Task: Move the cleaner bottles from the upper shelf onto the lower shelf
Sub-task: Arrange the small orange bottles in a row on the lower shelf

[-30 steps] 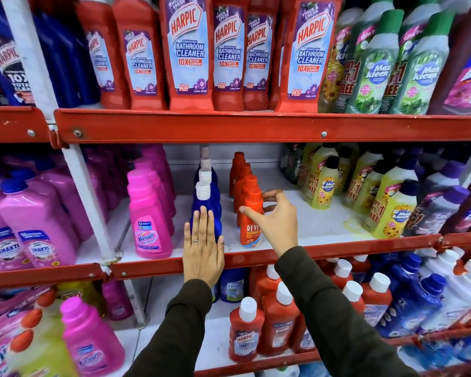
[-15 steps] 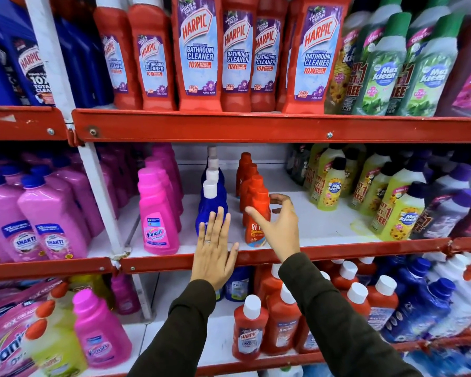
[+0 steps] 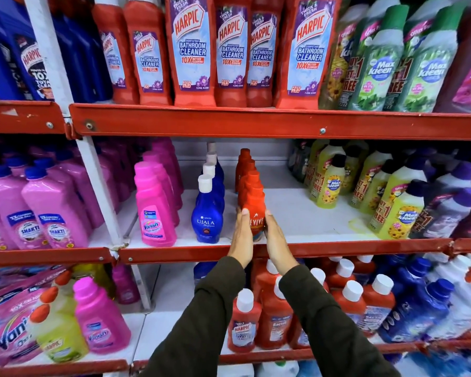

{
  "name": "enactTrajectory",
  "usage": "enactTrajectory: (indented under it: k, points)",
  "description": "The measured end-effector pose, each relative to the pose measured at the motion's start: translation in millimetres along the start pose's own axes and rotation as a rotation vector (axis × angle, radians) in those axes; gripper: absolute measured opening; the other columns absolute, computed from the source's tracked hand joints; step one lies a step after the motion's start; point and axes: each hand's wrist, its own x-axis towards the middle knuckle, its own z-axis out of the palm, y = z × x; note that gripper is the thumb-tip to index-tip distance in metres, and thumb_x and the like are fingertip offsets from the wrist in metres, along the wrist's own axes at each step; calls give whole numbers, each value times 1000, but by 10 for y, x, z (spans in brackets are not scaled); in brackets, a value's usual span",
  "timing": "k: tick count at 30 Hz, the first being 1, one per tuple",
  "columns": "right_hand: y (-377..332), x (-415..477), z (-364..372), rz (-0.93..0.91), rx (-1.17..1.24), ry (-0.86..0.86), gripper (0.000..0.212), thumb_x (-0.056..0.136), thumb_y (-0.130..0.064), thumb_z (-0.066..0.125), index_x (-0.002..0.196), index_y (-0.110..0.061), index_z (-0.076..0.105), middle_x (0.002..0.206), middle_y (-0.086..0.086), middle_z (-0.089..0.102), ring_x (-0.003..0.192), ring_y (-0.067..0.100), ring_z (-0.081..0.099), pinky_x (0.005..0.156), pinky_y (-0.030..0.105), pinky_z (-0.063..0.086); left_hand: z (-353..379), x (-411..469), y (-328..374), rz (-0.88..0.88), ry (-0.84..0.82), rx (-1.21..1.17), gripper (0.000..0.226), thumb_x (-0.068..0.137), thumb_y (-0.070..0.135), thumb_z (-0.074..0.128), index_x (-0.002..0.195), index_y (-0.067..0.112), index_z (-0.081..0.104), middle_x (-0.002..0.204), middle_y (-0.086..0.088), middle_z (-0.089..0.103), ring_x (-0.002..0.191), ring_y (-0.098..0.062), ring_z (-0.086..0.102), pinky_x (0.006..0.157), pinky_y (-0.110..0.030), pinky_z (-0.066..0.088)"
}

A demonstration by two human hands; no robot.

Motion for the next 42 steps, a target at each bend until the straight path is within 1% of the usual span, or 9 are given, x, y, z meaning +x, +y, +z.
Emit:
enactTrajectory:
  k: [3, 6, 11, 17, 23, 29, 32, 37, 42]
  points:
    - [0, -13, -21, 20, 2, -17, 37, 106, -46, 26, 137, -34, 42, 115, -18, 58, 93, -16, 55, 82, 7, 42, 37, -119, 140, -28, 3, -17, 109, 73, 97, 37, 159, 31, 33, 157, 0, 49, 142, -21, 48, 125, -51, 31]
    - [-14, -32, -41, 41, -6, -13, 49, 106, -46, 26, 149, -26, 38, 127, -11, 51, 94, -13, 52, 97, 19, 38, 81, -163, 192, -26, 16, -6, 77, 98, 74, 26, 161, 30, 26, 159, -3, 44, 144, -24, 46, 125, -53, 30]
    - [-17, -38, -31, 45, -6, 2, 51, 106, -46, 26, 151, -25, 36, 129, -8, 51, 96, -10, 52, 99, 23, 35, 84, -139, 160, -2, 18, 32, 82, 94, 77, 27, 162, 31, 22, 161, -2, 42, 145, -23, 44, 125, -53, 31]
    - [21, 3, -9, 46, -45, 41, 56, 103, -52, 30, 152, -25, 36, 151, 2, 49, 131, 15, 51, 107, 29, 38, 106, -181, 203, 9, 1, 56, 69, 103, 66, 22, 163, 31, 18, 164, 0, 37, 149, -22, 39, 126, -50, 28]
    - [-47, -58, 14, 9, -63, 57, 59, 104, -50, 30, 157, -24, 24, 161, 1, 36, 143, 17, 40, 109, 26, 30, 96, -310, 299, 81, 18, 123, 74, 99, 70, 22, 163, 34, 12, 168, 2, 29, 152, -21, 33, 127, -51, 26]
    - [-37, -235, 206, -229, -134, 316, 46, 104, -44, 35, 149, -30, 34, 153, -1, 35, 140, 13, 34, 117, 37, 31, -133, -627, 163, 427, 162, 399, 56, 108, 53, 25, 161, 36, 23, 168, 16, 23, 150, 5, 19, 120, -19, 20]
    - [-46, -360, 430, -340, -94, 406, 35, 105, -38, 36, 137, -28, 48, 138, -2, 45, 130, 8, 42, 109, 26, 35, -288, -702, 117, 552, 273, 369, 62, 103, 54, 25, 161, 33, 24, 167, 23, 20, 155, 6, 13, 119, -8, 16]
    - [-25, -457, 842, -297, 44, 223, 40, 106, -38, 33, 142, -30, 49, 148, -13, 47, 137, 2, 43, 114, 25, 34, -545, -642, 233, 549, 382, 241, 60, 105, 51, 23, 162, 34, 12, 168, 25, 8, 159, -3, 4, 130, -33, 9]
    - [20, -306, 1036, -81, 146, 81, 51, 104, -50, 32, 149, -28, 39, 150, -12, 46, 139, 3, 42, 117, 27, 33, -855, -378, 325, 185, 298, -7, 100, 86, 86, 31, 164, 24, 20, 171, 2, 21, 157, -14, 21, 131, -43, 16]
